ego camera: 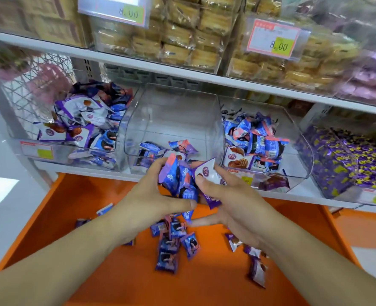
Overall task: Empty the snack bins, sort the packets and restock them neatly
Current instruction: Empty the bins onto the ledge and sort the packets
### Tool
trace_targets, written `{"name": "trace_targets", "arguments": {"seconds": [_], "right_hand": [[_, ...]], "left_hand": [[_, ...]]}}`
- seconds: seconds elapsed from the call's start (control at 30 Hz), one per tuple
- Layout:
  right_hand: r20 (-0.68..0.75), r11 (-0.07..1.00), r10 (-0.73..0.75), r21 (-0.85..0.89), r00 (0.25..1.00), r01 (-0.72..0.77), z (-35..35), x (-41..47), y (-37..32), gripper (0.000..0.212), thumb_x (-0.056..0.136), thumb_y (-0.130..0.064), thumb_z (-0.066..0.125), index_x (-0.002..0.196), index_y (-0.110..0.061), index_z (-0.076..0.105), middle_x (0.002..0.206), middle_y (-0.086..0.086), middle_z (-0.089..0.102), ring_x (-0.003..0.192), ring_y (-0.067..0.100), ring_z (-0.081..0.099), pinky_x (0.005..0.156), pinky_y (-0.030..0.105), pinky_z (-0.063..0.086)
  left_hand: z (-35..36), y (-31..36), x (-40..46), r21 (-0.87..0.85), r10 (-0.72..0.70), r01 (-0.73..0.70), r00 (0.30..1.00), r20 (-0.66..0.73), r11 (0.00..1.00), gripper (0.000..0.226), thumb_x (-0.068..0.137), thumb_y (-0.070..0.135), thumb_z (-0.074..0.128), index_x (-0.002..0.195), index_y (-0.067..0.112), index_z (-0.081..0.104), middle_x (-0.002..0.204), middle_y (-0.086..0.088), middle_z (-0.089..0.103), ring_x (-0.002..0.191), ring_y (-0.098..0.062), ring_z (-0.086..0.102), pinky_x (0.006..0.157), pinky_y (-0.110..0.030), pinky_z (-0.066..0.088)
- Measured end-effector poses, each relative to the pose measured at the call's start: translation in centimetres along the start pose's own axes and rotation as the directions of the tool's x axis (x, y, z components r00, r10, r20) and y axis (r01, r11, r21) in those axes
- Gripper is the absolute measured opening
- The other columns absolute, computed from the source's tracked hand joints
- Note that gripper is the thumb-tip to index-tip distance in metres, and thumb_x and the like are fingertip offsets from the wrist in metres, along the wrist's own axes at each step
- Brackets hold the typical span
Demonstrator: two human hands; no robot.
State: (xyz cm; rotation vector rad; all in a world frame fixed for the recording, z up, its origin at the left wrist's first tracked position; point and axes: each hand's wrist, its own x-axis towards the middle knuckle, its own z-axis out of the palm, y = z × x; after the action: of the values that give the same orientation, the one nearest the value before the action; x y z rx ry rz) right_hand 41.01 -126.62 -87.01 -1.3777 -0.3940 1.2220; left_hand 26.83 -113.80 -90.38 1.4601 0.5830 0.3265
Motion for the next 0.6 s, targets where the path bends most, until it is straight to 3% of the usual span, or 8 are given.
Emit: {"name": "trace_targets", "arguments": {"seconds": [0.07,0.2,0.27,0.33,0.4,0.47,0.6], "right_hand": [[0.006,0.996,0.091,0.017,0.996,-0.091,-0.3,0.2,0.1,0.08,0.08,-0.026,0.086,0.147,-0.043,0.046,0.16,-0.006,0.043,0.141,0.036,0.052,0.081,0.067,0.06],[0.027,0.975,0.19,-0.126,0.981,-0.185,-1.3,0.9,1.2,0.1,0.077,-0.035,0.087,0.16,-0.037,0.031,0.166,-0.002,0.038,0.133,0.031,0.061,0.084,0.067,0.06],[0.033,0.95,0.22,-0.237,0.975,-0.206,-2.0,1.3,1.6,0.092,0.078,-0.041,0.088,0.156,-0.044,0.038,0.16,-0.007,0.047,0.132,0.026,0.061,0.085,0.063,0.061],[0.047,0.926,0.249,-0.305,0.967,-0.223,-2.6,1.5,1.7,0.063,0.087,-0.039,0.083,0.14,-0.052,0.054,0.144,-0.013,0.062,0.13,0.023,0.063,0.09,0.061,0.06],[0.048,0.908,0.266,-0.346,0.963,-0.234,-3.2,1.5,1.7,0.049,0.092,-0.034,0.08,0.132,-0.055,0.059,0.126,-0.017,0.071,0.12,0.021,0.07,0.093,0.059,0.06],[0.02,0.897,0.255,-0.377,0.967,-0.229,-3.9,1.7,1.8,0.05,0.095,-0.031,0.078,0.134,-0.054,0.057,0.117,-0.018,0.07,0.113,0.022,0.073,0.091,0.057,0.062],[-0.102,0.854,0.243,-0.448,0.965,-0.263,-5.3,2.3,2.6,0.065,0.098,-0.03,0.075,0.151,-0.044,0.04,0.121,-0.015,0.061,0.095,0.021,0.079,0.084,0.051,0.065]], "left_hand": [[-0.2,-0.4,0.1,-0.051,-0.053,0.053,0.999,-0.002,0.997,0.079,0.076,-0.002,0.088,0.135,0.036,0.053,0.116,-0.005,0.076,0.107,-0.028,0.074,0.09,-0.049,0.061],[-1.0,-1.6,0.2,-0.072,-0.143,0.146,0.989,0.046,0.987,0.069,0.077,-0.004,0.086,0.13,0.033,0.061,0.115,-0.008,0.076,0.106,-0.027,0.075,0.084,-0.042,0.062],[-1.5,-2.2,0.2,-0.036,-0.172,0.174,0.983,0.058,0.984,0.067,0.076,-0.005,0.086,0.128,0.03,0.063,0.116,-0.008,0.076,0.105,-0.026,0.075,0.085,-0.042,0.061],[-1.8,-2.7,0.3,0.002,-0.192,0.192,0.977,0.09,0.981,0.064,0.076,-0.005,0.085,0.127,0.027,0.065,0.115,-0.009,0.076,0.105,-0.027,0.075,0.088,-0.043,0.061],[-2.1,-3.3,0.5,0.041,-0.207,0.203,0.971,0.123,0.978,0.06,0.075,-0.007,0.086,0.123,0.025,0.068,0.113,-0.011,0.077,0.105,-0.03,0.075,0.092,-0.044,0.06],[-2.4,-4.3,1.0,0.082,-0.226,0.217,0.966,0.124,0.973,0.055,0.074,-0.006,0.087,0.116,0.025,0.071,0.11,-0.012,0.077,0.104,-0.03,0.075,0.093,-0.043,0.059],[-2.2,-8.0,3.4,0.188,-0.265,0.241,0.958,0.112,0.952,0.053,0.072,0.001,0.091,0.114,0.025,0.07,0.107,-0.008,0.078,0.101,-0.025,0.075,0.092,-0.037,0.059]]}}
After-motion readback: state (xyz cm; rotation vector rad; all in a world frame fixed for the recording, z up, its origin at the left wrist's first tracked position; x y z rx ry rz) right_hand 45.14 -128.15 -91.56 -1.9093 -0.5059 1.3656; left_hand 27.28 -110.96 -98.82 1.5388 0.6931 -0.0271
